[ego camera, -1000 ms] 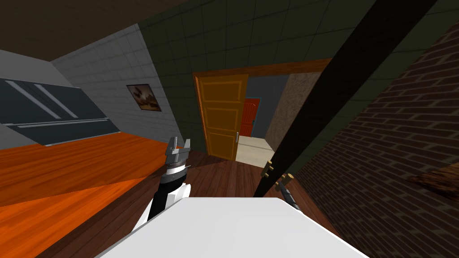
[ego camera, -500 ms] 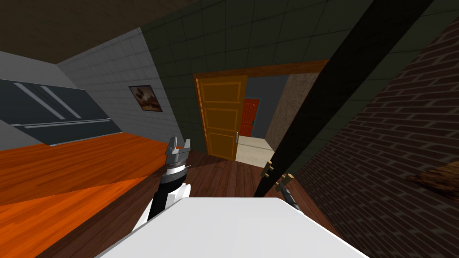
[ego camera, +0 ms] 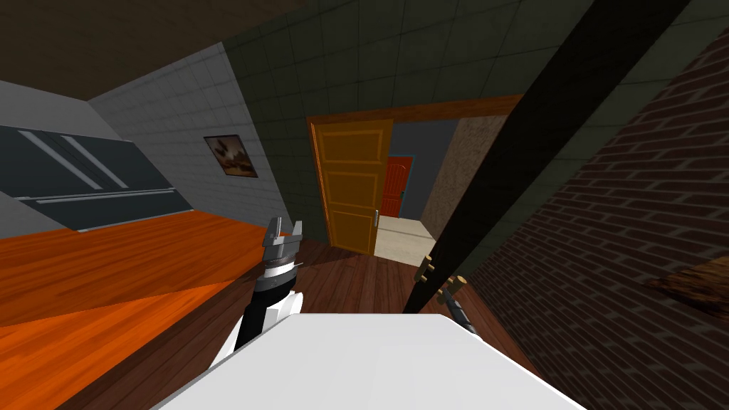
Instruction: Pull the door open
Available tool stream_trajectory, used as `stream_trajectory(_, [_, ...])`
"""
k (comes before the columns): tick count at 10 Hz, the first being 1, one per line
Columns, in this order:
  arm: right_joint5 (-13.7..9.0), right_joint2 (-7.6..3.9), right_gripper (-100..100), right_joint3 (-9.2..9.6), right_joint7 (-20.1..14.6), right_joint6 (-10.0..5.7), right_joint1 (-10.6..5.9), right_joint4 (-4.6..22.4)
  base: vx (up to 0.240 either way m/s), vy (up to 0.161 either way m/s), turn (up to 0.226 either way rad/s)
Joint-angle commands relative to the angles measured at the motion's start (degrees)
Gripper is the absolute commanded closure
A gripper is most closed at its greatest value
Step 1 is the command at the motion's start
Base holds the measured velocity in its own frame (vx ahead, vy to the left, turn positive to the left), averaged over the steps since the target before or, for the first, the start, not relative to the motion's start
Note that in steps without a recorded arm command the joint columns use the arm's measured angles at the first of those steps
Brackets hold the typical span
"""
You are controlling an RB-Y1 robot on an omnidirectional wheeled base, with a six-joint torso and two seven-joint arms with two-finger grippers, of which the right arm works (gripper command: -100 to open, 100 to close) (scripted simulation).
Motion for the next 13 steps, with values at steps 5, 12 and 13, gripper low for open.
stream_trajectory(5, [-0.33,-0.08,100,1.02,-2.88,-0.22,-0.59,0.15,-0.038,-0.031,0.015])
stream_trajectory(12, [-0.33,-0.08,100,1.02,-2.88,-0.22,-0.59,0.15,0.000,-0.001,-0.001])
stream_trajectory(13, [-0.33,-0.08,100,1.02,-2.88,-0.22,-0.59,0.15,0.000,0.000,0.000])
